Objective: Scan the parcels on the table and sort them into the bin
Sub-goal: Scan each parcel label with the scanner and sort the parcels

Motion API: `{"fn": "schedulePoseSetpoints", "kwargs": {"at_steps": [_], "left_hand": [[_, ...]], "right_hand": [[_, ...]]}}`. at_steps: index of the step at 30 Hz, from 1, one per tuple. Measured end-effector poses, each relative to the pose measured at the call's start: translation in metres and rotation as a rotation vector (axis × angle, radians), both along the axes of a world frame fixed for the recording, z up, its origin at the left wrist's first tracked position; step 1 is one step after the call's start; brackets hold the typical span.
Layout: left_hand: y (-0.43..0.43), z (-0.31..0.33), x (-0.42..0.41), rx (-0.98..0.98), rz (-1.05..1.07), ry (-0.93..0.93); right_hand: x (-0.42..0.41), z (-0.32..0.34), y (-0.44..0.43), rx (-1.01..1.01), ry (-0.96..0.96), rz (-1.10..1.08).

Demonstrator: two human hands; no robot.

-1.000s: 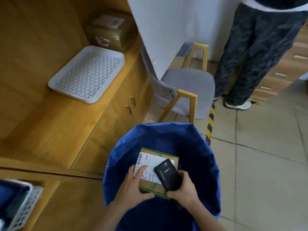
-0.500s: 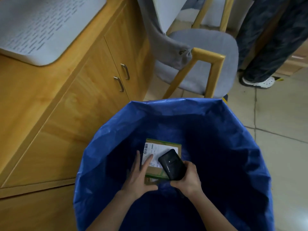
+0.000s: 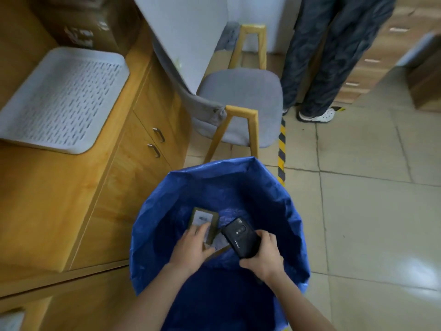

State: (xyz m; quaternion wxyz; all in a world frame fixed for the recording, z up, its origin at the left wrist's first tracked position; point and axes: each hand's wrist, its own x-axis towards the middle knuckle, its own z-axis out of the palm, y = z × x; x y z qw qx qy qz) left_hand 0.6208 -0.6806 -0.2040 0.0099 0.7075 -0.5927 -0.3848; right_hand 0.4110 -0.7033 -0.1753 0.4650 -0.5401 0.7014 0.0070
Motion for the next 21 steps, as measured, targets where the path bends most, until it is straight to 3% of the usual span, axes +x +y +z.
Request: {"fn": "schedulePoseSetpoints", "kwargs": {"at_steps": [10, 21], "left_hand": [[0.005, 0.129, -0.034, -0.140, -0.329, 0.003], [0.056, 0.238, -0.203, -0.278, -0.896, 0.157]], "right_hand": [[-0.050, 0.136, 0.087, -0.141, 0.016, -0.309], [-0.162, 0.253, 0.269, -0.312, 0.259, -0.789]]}}
